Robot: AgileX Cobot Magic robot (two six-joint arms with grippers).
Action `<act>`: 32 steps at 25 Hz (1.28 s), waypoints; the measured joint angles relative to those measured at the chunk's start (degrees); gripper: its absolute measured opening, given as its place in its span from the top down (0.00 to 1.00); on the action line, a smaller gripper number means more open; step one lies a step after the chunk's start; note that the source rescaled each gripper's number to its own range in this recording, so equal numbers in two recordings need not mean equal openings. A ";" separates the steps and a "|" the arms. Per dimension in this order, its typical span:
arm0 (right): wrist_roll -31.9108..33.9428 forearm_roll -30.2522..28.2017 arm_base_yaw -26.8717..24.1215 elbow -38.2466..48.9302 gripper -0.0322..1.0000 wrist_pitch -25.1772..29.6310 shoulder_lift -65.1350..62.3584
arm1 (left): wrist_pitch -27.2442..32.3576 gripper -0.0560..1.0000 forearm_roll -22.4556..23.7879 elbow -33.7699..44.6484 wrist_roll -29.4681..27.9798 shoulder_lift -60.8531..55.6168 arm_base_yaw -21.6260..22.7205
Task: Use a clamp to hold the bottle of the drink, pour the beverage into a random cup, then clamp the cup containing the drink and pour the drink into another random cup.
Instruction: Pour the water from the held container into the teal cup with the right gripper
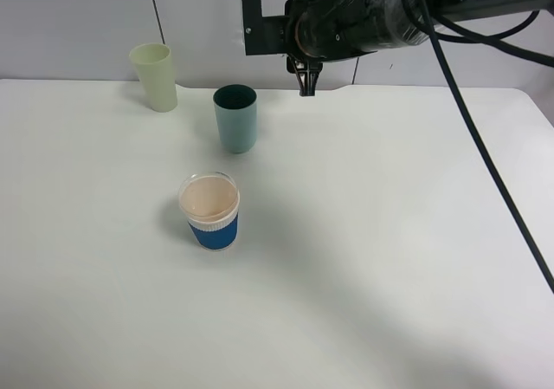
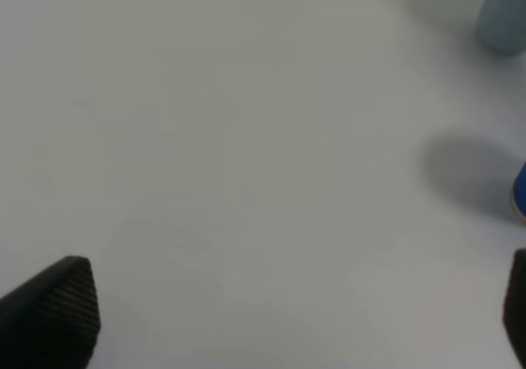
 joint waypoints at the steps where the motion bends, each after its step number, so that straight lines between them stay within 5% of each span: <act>1: 0.00 -0.91 0.00 0.00 0.95 -0.21 0.00 | 0.00 0.00 0.00 0.00 0.00 0.00 0.00; 32: -5.89 -5.49 0.00 0.00 0.95 3.32 0.00 | 0.00 0.00 0.00 0.00 0.00 0.00 0.00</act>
